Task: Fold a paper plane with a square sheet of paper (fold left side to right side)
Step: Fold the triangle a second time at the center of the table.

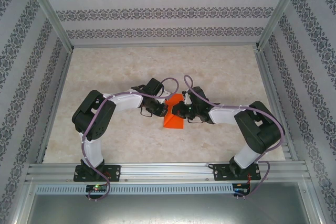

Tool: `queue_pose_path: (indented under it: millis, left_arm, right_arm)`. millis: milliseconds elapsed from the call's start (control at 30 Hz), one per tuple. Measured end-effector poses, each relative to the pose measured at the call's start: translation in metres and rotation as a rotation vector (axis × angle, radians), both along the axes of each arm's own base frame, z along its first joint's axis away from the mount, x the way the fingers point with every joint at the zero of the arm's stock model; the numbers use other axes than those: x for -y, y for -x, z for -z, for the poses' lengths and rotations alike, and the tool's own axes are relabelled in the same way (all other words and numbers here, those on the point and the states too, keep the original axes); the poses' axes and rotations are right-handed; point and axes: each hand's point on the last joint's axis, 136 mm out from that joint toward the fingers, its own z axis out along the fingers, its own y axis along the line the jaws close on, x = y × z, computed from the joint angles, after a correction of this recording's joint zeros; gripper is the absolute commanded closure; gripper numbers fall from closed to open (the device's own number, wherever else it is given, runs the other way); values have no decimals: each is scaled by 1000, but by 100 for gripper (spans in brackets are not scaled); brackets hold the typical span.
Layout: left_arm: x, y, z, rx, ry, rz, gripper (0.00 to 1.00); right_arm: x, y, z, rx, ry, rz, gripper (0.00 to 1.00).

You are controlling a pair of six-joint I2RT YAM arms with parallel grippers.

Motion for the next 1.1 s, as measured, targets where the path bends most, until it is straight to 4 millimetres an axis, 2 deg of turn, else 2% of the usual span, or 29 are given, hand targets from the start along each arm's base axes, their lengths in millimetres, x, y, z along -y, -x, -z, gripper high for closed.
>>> queue_pose_path:
  millis: [367, 767, 1100]
  left_arm:
    - [0, 0, 0, 0, 0, 1, 100]
    - [0, 1, 0, 0, 0, 2, 100]
    - [1, 0, 0, 0, -1, 2, 100]
  right_arm:
    - [-8, -9, 7, -8, 3, -7, 97]
    - [1, -2, 23, -26, 80, -21, 97]
    - [5, -1, 27, -25, 104, -22, 97]
